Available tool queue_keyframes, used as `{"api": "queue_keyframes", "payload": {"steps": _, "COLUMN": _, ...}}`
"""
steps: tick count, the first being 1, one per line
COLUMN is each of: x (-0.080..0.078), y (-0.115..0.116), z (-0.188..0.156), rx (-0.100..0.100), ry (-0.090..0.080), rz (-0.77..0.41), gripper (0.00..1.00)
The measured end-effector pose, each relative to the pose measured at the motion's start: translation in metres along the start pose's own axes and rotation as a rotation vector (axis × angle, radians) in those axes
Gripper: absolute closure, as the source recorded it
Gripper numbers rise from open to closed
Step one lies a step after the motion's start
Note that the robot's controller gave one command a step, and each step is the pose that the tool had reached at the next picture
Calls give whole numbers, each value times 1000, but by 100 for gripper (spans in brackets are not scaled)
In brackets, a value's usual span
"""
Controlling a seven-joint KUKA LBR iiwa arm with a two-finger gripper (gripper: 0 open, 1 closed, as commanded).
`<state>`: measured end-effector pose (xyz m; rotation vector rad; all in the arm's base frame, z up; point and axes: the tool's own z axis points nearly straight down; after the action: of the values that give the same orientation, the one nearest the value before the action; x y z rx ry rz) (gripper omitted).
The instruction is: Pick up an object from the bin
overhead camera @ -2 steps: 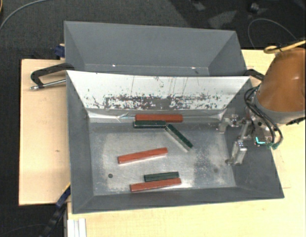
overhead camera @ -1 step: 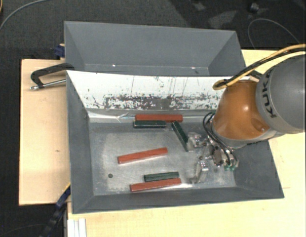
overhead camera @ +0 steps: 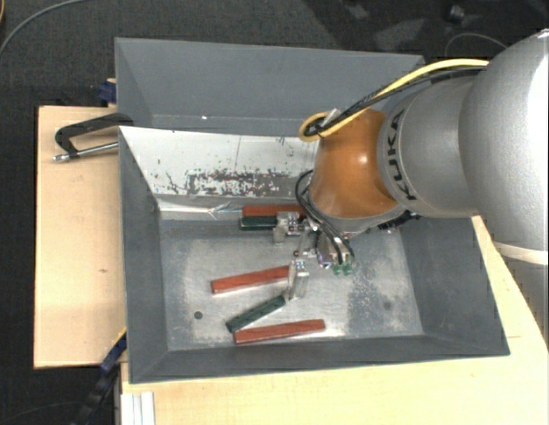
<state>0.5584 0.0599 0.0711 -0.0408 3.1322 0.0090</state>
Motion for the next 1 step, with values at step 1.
{"api": "queue_keyframes", "payload": {"steps": 1, "x": 2, "y": -6, "z": 1, "rx": 5, "ry": 6, "rz": 8, "gripper": 100}}
